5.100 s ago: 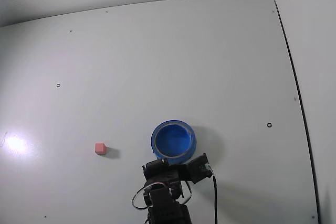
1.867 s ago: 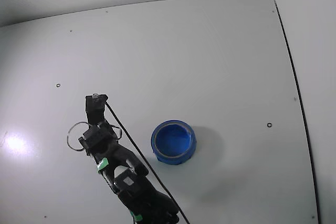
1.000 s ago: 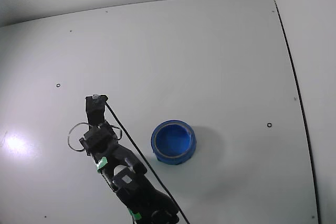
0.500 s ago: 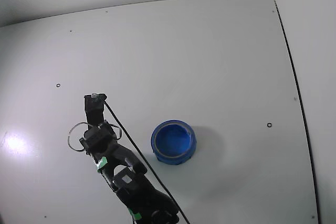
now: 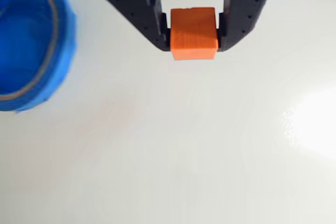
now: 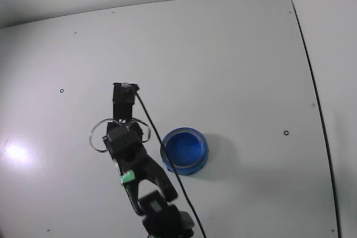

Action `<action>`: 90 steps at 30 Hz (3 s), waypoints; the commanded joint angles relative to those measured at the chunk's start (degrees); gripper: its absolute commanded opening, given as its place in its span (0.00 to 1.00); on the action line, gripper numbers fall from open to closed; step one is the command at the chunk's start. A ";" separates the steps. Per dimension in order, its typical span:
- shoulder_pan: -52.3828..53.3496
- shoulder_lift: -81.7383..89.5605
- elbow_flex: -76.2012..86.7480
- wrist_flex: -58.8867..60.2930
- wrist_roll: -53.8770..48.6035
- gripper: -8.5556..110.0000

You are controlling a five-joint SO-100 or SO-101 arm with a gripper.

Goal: Grasp a block and put it in the bin.

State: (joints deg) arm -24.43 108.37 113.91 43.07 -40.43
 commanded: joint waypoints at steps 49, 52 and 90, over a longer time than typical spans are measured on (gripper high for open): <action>24.70 46.58 35.95 -0.35 1.49 0.10; 24.70 56.43 35.95 -0.35 7.65 0.07; 25.31 79.19 67.32 7.12 49.66 0.07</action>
State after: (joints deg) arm 1.14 188.09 181.14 50.01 9.14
